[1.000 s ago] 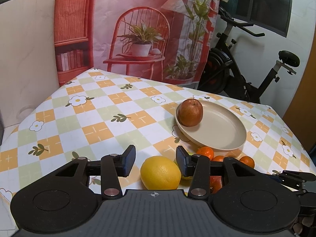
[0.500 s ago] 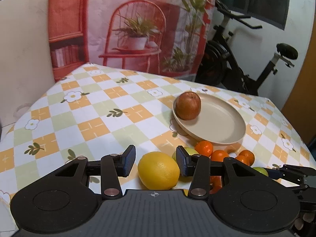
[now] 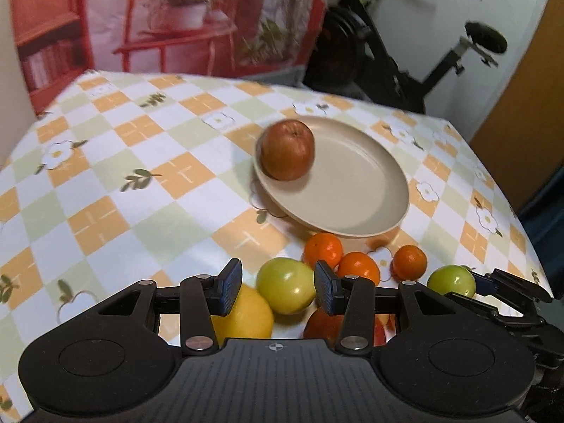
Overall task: Organize fruits
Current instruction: 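Lift the green apple with the right gripper while the left gripper grasps another green apple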
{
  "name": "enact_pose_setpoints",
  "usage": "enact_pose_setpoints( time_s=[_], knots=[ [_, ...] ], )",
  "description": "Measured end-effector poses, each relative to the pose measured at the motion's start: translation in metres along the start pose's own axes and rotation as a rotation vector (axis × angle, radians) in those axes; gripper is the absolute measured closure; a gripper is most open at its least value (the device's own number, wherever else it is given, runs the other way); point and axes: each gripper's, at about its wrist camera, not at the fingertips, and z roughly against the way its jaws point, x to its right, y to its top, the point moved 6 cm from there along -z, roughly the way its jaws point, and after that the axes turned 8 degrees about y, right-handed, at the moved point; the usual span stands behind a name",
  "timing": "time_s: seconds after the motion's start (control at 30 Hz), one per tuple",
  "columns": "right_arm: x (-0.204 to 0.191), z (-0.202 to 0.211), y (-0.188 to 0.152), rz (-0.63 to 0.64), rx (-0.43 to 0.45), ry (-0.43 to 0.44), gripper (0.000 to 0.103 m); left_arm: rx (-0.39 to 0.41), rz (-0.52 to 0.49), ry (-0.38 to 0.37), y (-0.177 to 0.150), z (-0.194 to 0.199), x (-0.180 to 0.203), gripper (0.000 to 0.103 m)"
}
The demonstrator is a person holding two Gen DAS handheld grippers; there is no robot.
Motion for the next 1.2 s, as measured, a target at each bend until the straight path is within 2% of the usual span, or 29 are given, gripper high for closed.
enact_pose_setpoints(
  time_s=[0.4, 0.73, 1.2],
  knots=[
    [0.007, 0.006, 0.002, -0.049, 0.04, 0.009, 0.061, -0.134, -0.065, -0.011, 0.009, -0.03, 0.003, 0.054],
    [0.008, 0.006, 0.001, -0.057, 0.043, 0.009, 0.061, -0.165, -0.089, -0.033, 0.007, -0.037, 0.012, 0.049],
    [0.009, 0.006, 0.0, -0.064, 0.046, 0.009, 0.061, -0.164, -0.084, -0.039, 0.003, -0.042, 0.014, 0.053]
  ],
)
